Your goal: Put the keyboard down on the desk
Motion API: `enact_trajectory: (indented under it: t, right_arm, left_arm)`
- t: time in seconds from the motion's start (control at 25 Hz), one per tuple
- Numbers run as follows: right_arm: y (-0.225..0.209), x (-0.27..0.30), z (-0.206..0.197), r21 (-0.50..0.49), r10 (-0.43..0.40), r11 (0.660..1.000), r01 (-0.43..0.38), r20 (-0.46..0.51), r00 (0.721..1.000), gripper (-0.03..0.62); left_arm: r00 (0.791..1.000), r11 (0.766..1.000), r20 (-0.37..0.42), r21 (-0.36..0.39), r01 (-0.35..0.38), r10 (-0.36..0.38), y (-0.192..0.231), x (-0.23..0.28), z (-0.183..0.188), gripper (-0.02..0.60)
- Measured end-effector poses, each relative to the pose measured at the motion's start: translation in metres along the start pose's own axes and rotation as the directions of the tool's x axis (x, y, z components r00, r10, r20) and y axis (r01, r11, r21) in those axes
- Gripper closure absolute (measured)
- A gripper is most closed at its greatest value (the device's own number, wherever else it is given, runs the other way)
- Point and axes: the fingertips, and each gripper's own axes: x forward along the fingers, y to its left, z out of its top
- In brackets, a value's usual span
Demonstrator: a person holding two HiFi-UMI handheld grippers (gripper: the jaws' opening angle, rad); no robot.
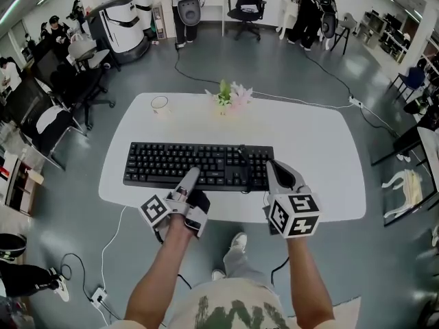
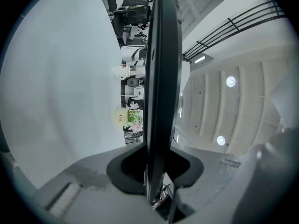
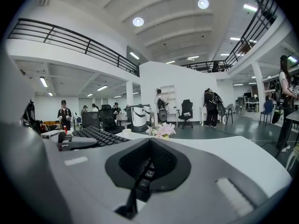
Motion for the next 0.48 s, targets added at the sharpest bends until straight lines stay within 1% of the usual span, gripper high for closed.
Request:
enact_trajectory:
  t: [0.28,0.48]
  right_arm:
    - [-0.036,0.044,0.005,0.013,-0.014,1.000,0.015,-0.013,1.000,0.594]
    - [-0.057,0.078,0.015,0.022,-0.013,1.000,0.013,-0.020,1.000,0.594]
  left_arm:
    - [1.000,1.000,-0.018,-0.012,-0.004,0.003,0.016,0.054,0.010,0.492]
    - [0.999,1.000,-0.022,-0.017,-0.024,0.024,0.024,0.089,0.019,0.492]
